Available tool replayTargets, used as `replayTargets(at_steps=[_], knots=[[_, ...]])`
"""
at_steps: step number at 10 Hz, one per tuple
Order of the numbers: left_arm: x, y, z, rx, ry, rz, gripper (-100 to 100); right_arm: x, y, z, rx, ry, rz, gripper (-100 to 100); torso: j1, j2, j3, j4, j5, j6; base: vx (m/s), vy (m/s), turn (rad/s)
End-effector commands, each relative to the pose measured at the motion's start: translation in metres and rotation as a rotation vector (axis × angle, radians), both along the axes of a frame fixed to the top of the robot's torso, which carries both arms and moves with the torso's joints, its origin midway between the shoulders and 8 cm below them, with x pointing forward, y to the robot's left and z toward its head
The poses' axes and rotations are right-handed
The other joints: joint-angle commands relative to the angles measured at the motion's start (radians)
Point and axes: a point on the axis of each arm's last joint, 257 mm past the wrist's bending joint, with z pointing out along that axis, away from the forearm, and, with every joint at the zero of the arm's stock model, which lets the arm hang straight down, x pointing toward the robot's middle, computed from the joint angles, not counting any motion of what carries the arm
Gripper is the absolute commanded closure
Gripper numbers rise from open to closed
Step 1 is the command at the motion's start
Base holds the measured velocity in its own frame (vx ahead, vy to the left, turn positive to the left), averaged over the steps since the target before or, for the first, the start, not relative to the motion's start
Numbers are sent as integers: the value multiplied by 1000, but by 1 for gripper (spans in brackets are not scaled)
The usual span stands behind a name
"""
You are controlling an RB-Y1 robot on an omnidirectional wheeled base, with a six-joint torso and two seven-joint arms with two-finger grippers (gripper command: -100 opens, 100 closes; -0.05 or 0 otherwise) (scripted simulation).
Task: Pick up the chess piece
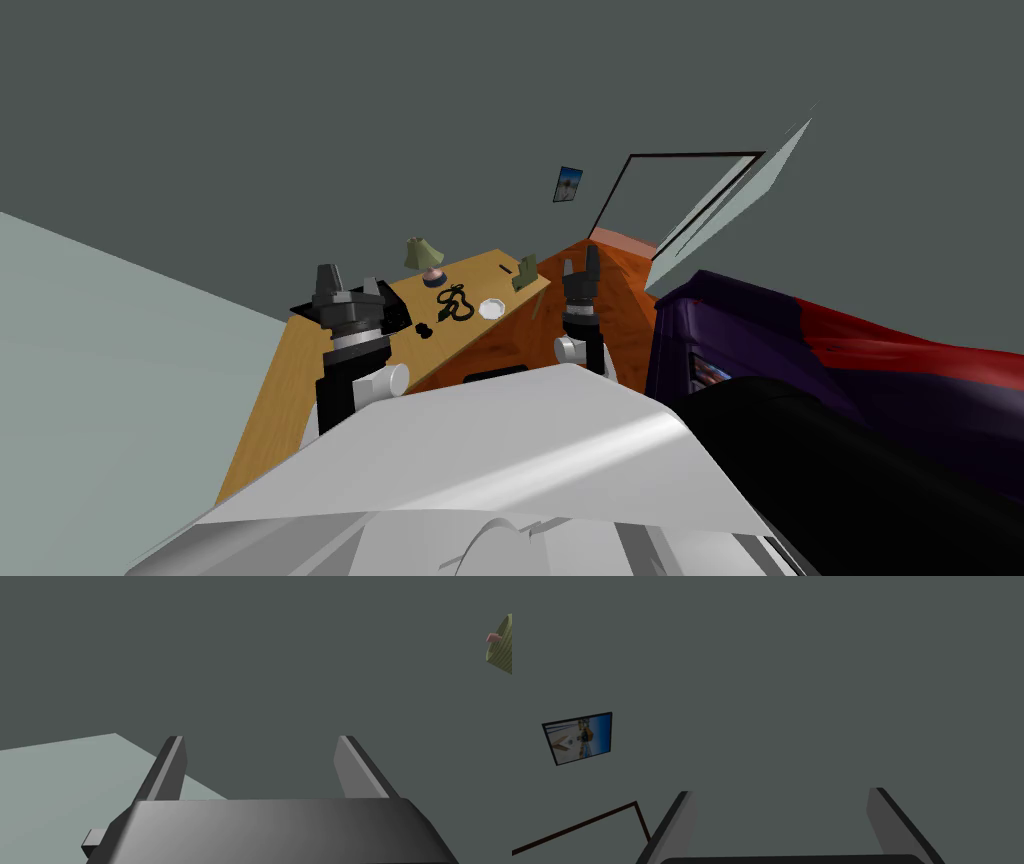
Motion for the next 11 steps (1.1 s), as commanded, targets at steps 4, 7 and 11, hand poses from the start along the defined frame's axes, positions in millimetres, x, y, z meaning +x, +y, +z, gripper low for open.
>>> replayTargets(at_steps=[4,7,11], knots=[[20,-6,-28,52,85,-45,-100,0,0,0,0,0,0,0,0,3,2,1,0,0,-50,-8,-28],[39,-7,-61,64,171,-71,-100,0,0,0,0,0,0,0,0,5,3,1,0,0,-73,-4,-46],[61,-7,-110,54,287,-91,-100,0,0,0,0,0,0,0,0,7,4,1,0,0,-89,-6,-40]])
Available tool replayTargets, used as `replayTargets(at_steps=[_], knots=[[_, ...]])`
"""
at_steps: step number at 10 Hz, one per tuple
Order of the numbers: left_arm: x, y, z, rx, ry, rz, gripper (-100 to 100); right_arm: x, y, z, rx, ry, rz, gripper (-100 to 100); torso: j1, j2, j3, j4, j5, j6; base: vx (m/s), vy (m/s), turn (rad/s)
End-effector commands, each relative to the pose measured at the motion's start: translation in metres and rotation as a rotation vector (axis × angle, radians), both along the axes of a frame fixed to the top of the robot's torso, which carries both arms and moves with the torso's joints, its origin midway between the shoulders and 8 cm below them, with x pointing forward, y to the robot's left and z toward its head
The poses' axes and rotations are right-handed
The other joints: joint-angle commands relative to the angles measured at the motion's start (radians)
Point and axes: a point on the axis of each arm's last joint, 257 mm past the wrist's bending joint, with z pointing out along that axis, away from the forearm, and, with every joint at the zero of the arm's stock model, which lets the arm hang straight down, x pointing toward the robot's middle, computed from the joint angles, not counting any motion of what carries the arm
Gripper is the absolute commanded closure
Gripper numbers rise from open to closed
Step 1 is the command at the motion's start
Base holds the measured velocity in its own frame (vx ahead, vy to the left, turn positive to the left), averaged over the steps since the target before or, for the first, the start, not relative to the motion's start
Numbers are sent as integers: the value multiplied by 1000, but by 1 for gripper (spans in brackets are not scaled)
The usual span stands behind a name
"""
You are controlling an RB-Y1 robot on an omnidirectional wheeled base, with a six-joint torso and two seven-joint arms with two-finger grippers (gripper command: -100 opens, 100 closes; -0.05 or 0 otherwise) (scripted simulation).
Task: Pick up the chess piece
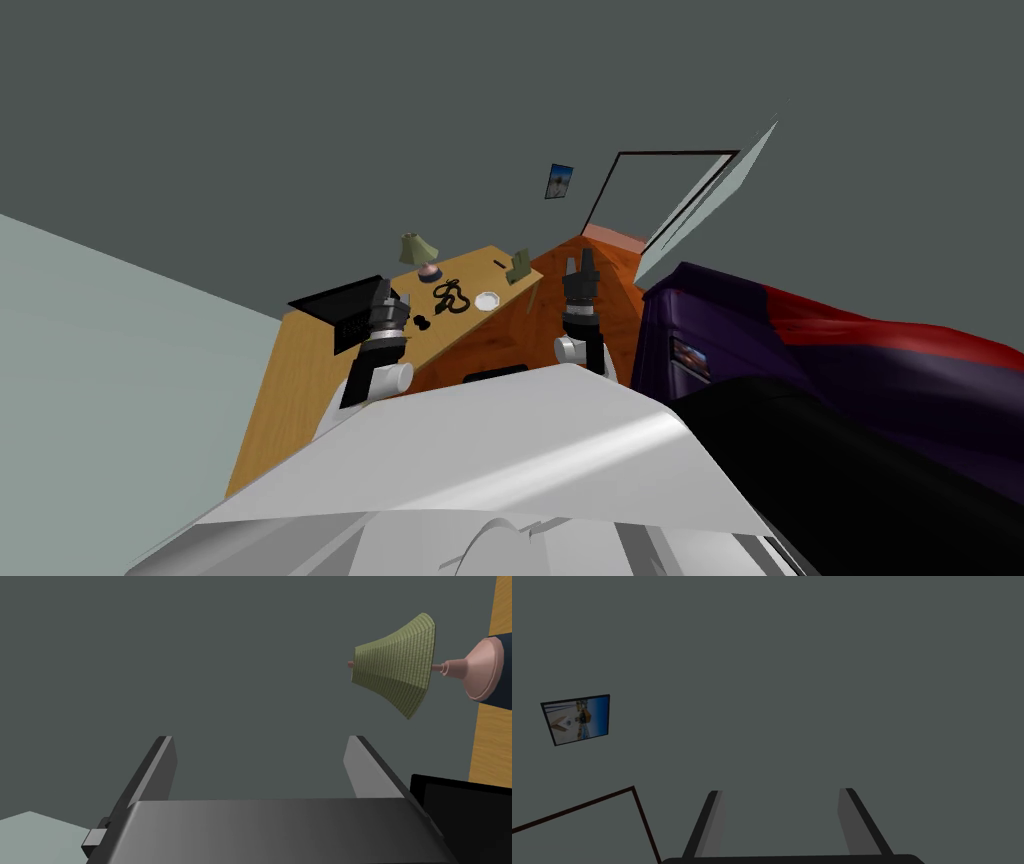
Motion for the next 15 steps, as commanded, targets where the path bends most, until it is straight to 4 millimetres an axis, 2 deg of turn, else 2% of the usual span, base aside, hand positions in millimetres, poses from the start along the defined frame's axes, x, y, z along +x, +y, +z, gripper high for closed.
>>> replayTargets(at_steps=[1,3,4,10,11,15], knots=[[9,-1,-20,-5,48,-5,-100,0,0,0,0,0,0,0,0,0,0,0,0,0,-72,-3,-25],[20,-3,-51,-14,121,-14,-100,0,0,0,0,0,0,0,-1,0,0,0,0,0,-97,-21,-58],[21,-2,-55,-15,130,-13,-100,0,0,0,0,0,0,0,-1,1,0,0,0,0,-76,-9,-15],[44,0,-156,-31,384,-27,-100,0,0,0,0,0,0,0,1,0,0,0,0,0,-86,-2,-72],[43,1,-161,-31,393,-25,-100,0,0,0,0,0,0,0,2,-1,0,0,0,0,-47,20,-29],[45,18,-229,-18,589,-11,-100,0,0,0,0,0,0,0,3,-4,-2,-1,0,0,-30,29,-108]])
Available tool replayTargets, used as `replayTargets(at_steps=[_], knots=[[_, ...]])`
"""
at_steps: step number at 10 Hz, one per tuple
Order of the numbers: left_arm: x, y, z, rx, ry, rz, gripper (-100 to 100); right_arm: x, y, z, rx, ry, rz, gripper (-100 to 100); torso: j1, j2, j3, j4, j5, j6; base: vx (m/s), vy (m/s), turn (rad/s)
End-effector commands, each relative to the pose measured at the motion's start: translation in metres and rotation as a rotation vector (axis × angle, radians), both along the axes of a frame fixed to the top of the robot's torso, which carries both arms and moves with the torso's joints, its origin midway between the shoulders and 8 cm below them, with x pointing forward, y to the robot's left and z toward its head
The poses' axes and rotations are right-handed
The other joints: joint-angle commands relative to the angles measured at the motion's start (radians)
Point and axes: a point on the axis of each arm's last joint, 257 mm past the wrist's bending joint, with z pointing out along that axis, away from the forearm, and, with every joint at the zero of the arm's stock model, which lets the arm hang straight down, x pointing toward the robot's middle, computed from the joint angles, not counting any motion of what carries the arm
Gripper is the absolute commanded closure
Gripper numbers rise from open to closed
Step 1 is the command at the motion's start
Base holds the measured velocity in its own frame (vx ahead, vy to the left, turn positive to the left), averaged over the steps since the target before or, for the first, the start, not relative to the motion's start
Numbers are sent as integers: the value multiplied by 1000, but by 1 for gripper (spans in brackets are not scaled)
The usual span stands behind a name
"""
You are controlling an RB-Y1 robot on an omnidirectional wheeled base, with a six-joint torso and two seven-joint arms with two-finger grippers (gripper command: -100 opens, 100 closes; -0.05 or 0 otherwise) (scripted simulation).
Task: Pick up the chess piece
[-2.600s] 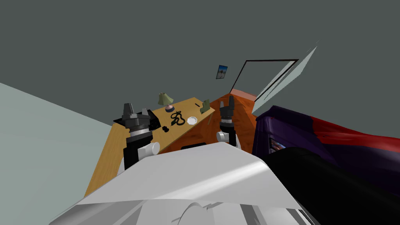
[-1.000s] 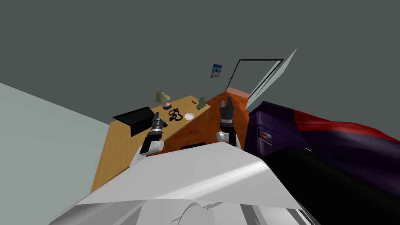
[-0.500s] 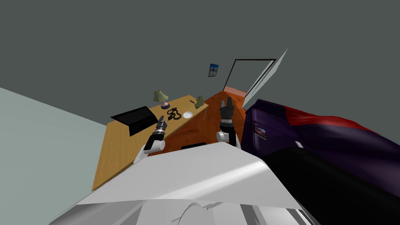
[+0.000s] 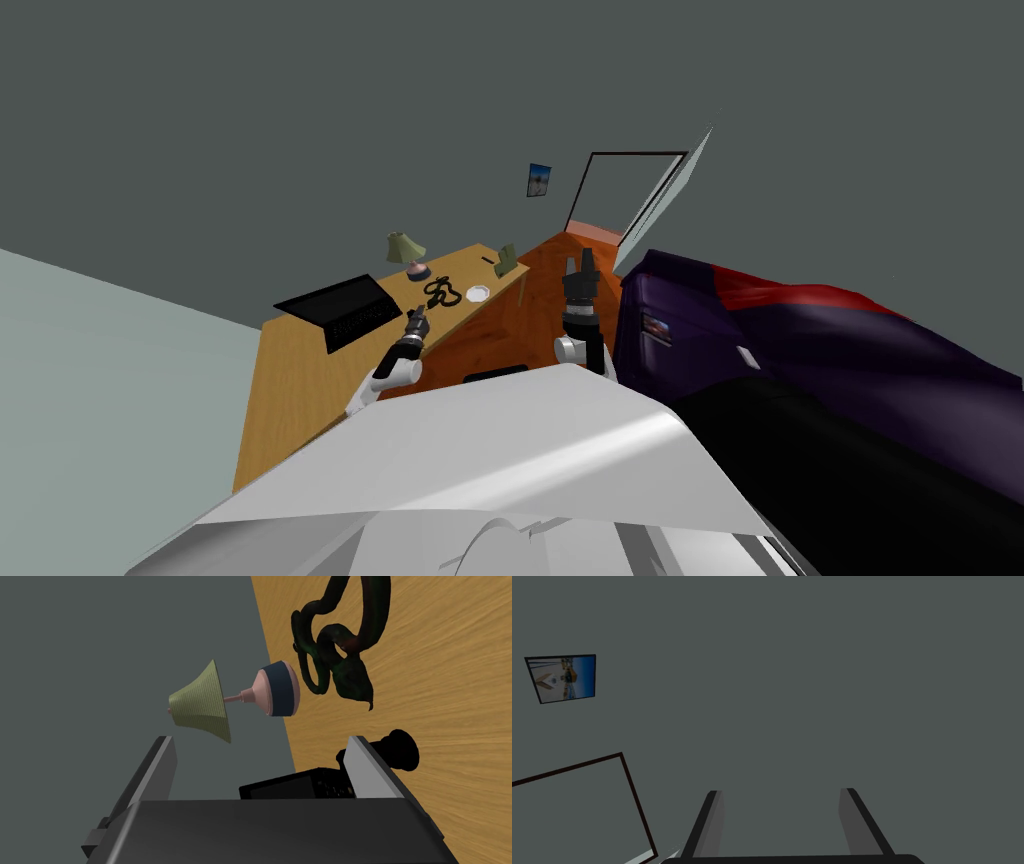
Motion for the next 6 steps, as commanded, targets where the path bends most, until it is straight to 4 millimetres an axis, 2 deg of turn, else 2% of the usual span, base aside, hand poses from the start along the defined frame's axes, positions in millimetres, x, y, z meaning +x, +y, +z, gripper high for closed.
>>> replayTargets(at_steps=[1,2,4,5,6], knots=[[0,7,-24,12,75,5,-100,0,0,0,0,0,0,0,0,0,0,0,0,0,-10,65,-143],[-1,8,-29,12,88,7,-100,0,0,0,0,0,0,0,1,-1,-1,0,0,0,2,47,-39],[-5,26,-57,31,183,22,-100,0,0,0,0,0,0,0,-1,-3,-1,0,0,0,13,50,-119],[-6,26,-59,31,192,22,-100,0,0,0,0,0,0,0,1,-3,-2,-1,0,0,13,53,-78],[-9,36,-72,41,243,32,-100,0,0,0,0,0,0,0,0,-3,-2,-1,0,0,15,47,-98]])
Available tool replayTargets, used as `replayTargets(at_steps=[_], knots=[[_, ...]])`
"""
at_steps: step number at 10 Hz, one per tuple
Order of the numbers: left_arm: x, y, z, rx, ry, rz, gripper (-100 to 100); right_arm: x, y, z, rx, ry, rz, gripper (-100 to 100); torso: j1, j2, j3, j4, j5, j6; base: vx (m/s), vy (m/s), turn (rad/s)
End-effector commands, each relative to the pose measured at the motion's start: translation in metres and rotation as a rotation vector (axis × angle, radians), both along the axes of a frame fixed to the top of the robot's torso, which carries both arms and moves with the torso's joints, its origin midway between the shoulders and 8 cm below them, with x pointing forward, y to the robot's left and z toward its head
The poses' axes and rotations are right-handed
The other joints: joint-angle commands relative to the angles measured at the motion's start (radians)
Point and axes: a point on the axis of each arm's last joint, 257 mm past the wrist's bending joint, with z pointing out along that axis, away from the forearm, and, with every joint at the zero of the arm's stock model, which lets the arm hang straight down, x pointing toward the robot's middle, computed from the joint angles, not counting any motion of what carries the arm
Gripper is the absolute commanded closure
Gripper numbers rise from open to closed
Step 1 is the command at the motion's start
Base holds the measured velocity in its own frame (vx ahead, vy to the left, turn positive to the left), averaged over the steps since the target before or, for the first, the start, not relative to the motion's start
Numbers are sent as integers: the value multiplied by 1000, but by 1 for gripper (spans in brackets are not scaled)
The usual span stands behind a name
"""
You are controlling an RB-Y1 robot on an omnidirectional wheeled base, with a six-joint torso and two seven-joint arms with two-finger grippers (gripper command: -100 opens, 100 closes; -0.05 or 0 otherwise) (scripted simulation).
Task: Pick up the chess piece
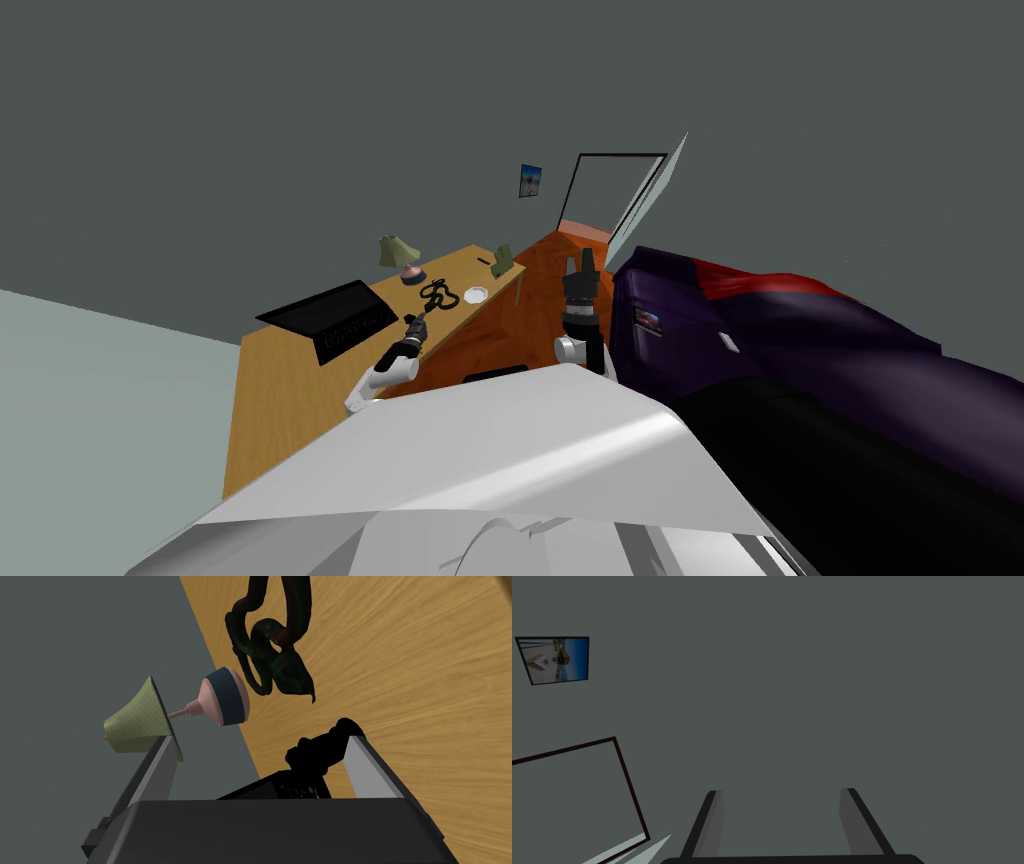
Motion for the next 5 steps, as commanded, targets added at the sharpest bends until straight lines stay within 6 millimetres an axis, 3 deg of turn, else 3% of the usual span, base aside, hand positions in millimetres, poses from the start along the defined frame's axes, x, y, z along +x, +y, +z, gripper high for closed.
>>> replayTargets(at_steps=[1,5], knots=[[-7,18,-18,17,71,16,-100,0,0,0,0,0,0,0,0,0,0,0,0,0,34,64,-176],[-18,42,-41,39,178,43,-100,0,0,0,0,0,0,0,2,-2,-1,0,0,0,35,66,-100]])
